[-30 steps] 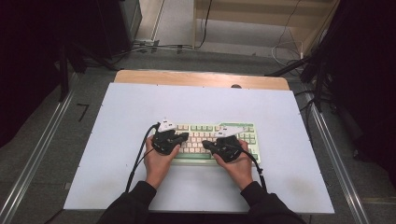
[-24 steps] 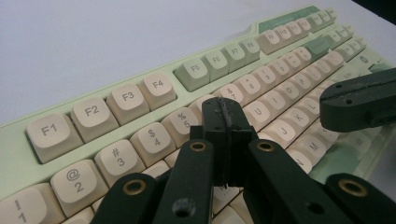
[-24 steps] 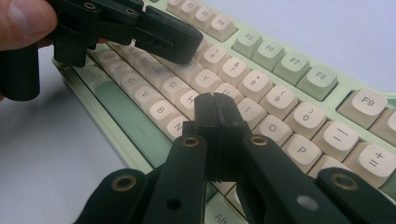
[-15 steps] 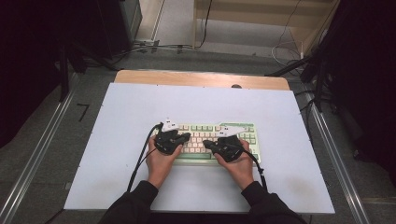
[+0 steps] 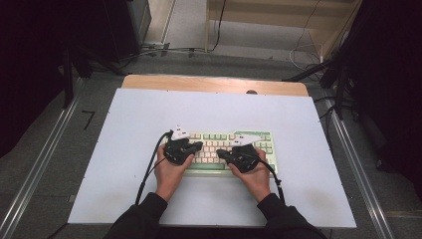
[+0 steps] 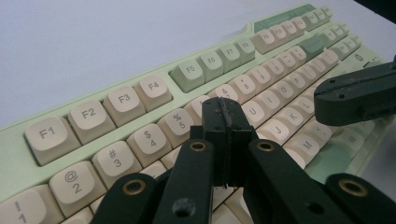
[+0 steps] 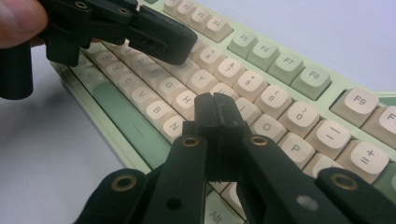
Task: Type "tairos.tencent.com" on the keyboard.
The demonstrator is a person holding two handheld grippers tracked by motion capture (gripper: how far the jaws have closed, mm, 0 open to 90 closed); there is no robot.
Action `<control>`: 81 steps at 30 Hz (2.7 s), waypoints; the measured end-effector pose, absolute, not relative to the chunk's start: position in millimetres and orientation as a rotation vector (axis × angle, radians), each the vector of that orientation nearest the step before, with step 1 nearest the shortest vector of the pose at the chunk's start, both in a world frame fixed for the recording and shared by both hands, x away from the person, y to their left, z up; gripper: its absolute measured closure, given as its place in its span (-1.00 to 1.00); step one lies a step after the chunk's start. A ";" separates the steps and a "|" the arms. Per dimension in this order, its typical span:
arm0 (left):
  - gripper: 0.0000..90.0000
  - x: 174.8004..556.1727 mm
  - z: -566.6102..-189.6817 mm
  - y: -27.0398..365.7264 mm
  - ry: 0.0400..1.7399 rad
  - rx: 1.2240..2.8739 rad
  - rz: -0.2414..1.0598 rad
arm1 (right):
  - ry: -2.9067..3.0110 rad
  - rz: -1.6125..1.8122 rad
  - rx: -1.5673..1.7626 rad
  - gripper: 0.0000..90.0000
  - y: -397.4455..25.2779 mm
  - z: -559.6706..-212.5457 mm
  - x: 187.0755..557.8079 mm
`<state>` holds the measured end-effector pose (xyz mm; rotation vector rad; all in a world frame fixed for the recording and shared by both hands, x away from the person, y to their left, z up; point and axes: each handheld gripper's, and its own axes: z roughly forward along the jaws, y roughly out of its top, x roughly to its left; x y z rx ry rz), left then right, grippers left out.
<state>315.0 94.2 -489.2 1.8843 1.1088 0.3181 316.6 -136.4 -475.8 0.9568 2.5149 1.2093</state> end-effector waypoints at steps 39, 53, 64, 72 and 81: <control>1.00 299.6 -482.7 126.1 1.127 1.834 0.335 | 2.516 1.130 1.016 0.95 -159.7 -485.0 311.7; 1.00 298.5 -483.1 125.6 1.120 1.844 0.329 | 2.503 1.166 1.024 0.95 -161.8 -482.7 312.7; 1.00 296.2 -482.5 125.5 1.111 1.846 0.315 | 2.503 1.169 1.003 0.95 -159.3 -481.1 312.9; 1.00 293.9 -482.6 128.2 1.113 1.847 0.298 | 2.502 1.181 0.993 0.95 -156.6 -479.0 313.3; 1.00 288.5 -483.0 132.1 1.109 1.855 0.283 | 2.492 1.197 1.005 0.95 -154.0 -478.1 318.4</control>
